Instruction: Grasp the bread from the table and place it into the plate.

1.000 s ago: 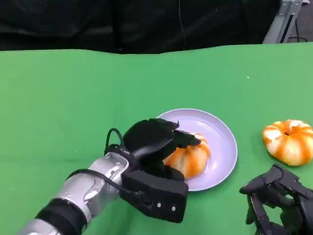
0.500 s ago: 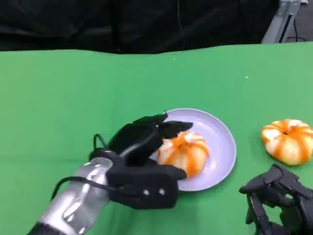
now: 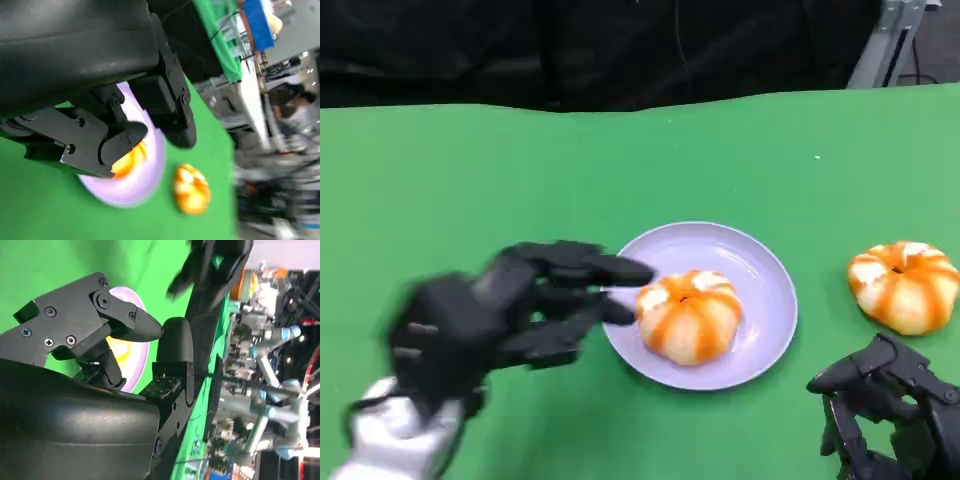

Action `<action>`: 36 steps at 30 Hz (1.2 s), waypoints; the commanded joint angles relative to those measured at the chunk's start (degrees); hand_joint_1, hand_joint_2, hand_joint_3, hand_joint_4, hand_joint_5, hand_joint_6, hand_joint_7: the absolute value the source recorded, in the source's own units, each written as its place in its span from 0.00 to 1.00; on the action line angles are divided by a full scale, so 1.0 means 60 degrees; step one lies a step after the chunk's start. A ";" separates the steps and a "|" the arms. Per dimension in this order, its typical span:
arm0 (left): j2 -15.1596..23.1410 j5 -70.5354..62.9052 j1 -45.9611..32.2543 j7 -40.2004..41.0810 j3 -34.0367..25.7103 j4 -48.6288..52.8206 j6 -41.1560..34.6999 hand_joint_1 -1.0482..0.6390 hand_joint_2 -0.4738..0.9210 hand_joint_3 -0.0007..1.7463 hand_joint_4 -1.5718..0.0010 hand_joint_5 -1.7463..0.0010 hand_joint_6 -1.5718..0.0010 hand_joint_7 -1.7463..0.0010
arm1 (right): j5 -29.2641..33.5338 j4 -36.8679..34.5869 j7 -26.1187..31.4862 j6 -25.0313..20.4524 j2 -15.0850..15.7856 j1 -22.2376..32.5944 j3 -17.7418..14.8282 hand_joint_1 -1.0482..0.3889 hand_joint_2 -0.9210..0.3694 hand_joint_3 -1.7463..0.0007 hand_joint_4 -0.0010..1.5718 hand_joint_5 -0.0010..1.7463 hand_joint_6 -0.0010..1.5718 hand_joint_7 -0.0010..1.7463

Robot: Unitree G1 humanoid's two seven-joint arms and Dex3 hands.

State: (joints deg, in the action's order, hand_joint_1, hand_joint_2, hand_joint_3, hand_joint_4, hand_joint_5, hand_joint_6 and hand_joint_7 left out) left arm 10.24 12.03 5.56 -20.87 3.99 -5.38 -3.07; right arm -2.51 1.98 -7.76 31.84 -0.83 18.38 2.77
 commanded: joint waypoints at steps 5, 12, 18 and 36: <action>0.0780 0.3534 -0.1813 -0.0851 -0.1869 -0.2014 -0.3062 0.60 0.64 0.90 0.36 0.02 0.40 0.10 | 0.0036 -0.0074 0.0105 0.0068 0.0106 -0.0088 -0.0128 0.63 0.21 0.42 0.52 0.98 0.50 0.82; 0.0834 0.4870 -0.3052 -0.2018 -0.2853 -0.1549 -0.3227 0.61 0.75 0.78 0.37 0.00 0.47 0.00 | -0.0131 -0.0224 0.0022 0.0107 0.0197 -0.0177 -0.0249 0.63 0.22 0.42 0.51 0.98 0.50 0.83; 0.0838 0.4980 -0.3254 -0.2623 -0.2774 -0.1008 -0.3406 0.59 0.74 0.76 0.37 0.00 0.46 0.00 | -0.0301 -0.0328 -0.0155 0.0110 0.0292 -0.0186 -0.0358 0.63 0.21 0.43 0.51 0.98 0.49 0.82; 0.0653 0.5170 -0.2599 -0.3426 -0.3060 0.0338 -0.3229 0.59 0.74 0.75 0.38 0.00 0.46 0.02 | -0.0408 -0.0362 -0.0291 -0.0013 0.0231 -0.0201 -0.0394 0.63 0.19 0.45 0.52 0.98 0.50 0.82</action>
State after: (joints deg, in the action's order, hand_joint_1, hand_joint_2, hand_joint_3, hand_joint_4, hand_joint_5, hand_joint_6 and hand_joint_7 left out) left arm 13.84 42.13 -10.71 -40.21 -13.41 -4.11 -22.57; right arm -4.15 -0.71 -9.34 31.97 -0.03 16.78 0.74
